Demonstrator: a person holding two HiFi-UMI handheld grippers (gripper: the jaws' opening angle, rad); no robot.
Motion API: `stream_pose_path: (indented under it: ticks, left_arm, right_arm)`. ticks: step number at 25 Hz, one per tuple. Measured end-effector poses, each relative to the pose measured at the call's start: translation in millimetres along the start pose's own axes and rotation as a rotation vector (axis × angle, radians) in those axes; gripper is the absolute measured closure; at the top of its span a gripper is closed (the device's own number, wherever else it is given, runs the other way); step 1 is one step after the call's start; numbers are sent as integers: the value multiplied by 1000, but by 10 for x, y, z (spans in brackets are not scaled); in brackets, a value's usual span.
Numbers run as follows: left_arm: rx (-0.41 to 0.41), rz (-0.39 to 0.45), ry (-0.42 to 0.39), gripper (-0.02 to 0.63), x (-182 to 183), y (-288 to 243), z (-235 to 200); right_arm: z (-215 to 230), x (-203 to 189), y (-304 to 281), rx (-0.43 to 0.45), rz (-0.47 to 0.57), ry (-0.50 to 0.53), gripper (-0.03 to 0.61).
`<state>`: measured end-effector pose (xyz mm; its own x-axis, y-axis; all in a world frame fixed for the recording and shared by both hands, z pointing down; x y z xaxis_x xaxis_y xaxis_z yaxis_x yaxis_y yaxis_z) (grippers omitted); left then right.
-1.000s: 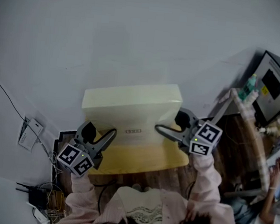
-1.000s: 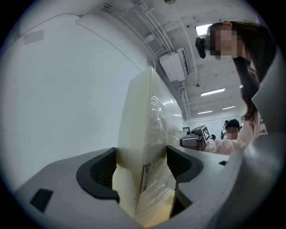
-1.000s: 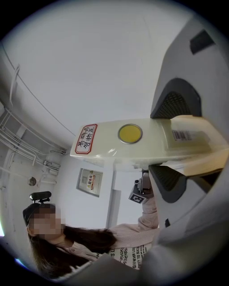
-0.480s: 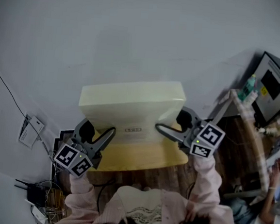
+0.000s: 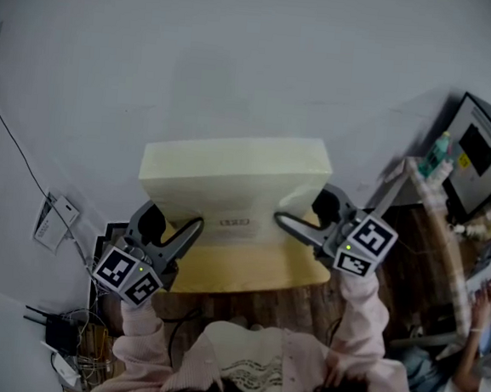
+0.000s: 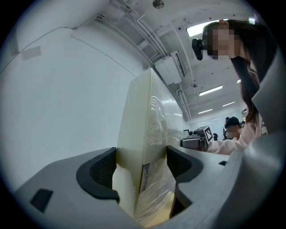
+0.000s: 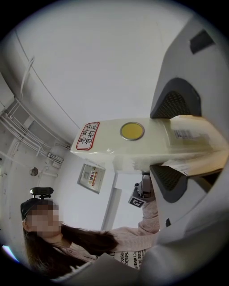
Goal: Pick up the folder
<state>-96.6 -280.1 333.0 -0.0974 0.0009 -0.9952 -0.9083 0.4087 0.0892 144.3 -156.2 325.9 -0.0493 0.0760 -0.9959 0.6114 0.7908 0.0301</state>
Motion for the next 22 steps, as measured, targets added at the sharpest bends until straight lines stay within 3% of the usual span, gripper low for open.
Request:
stream_pose_path:
  ticks: [22]
  left_arm:
    - [11,-13,-8,247,-53,-48,97]
  right_arm:
    - [31,-79,95,-12,-4,-13,252]
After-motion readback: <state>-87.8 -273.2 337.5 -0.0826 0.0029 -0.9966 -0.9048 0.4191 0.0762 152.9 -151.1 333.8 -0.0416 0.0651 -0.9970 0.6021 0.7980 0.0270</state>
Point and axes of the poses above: the fingertips, and each gripper's own axes: y backward along the fingers, z to its right, x out of its top, the point moved 6 cm from there along y, backward along the fingers, and after that the axes turned 11 degrees about x, right-handed, at the moved point
